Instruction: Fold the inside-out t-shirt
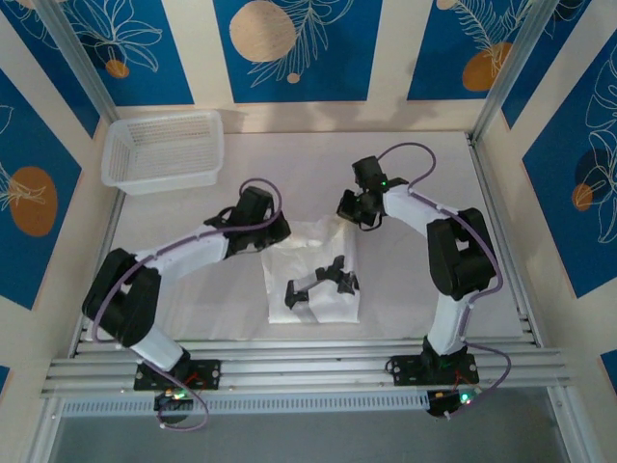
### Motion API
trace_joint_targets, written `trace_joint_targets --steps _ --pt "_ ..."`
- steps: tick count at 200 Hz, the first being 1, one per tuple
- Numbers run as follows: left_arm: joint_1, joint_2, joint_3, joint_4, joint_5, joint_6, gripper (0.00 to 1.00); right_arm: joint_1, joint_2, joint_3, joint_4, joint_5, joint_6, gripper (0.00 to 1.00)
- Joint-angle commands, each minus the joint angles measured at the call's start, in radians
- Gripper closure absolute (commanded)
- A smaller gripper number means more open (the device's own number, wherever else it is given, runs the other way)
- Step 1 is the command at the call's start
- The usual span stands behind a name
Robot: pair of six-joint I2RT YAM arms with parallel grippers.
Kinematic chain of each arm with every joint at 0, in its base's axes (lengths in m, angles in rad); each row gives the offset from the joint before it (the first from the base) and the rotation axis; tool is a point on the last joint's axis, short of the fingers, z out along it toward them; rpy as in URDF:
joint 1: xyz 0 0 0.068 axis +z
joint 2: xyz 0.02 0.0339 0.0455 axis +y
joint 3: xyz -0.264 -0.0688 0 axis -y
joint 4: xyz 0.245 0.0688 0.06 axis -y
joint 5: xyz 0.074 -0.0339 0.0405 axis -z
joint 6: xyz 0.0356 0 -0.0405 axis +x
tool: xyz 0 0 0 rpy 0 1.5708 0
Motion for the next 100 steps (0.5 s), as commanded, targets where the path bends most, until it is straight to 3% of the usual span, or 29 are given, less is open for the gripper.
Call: trace_joint_targets --steps 1,13,40,81,94,100 --pt "0.062 0.102 0.112 -0.055 0.048 0.064 0.97 -0.041 0.049 0.064 -0.002 -0.074 0.02 1.0" --pt "0.093 0.167 0.157 -0.07 0.061 0.066 0.94 -0.048 0.078 0.107 -0.014 -0.103 -0.01 0.95" --pt "0.154 0.257 0.201 -0.073 0.063 0.069 0.78 -0.053 0.092 0.186 -0.077 -0.081 -0.075 0.48" --pt "0.22 0.215 0.166 -0.066 0.039 0.106 0.56 -0.071 0.03 0.145 -0.064 -0.09 -0.171 0.46" --pt "0.229 0.179 0.144 -0.073 0.032 0.129 0.52 -0.07 0.024 0.119 -0.057 -0.083 -0.197 0.48" --pt "0.229 0.163 0.134 -0.081 0.031 0.141 0.51 -0.07 0.022 0.099 -0.048 -0.075 -0.214 0.54"
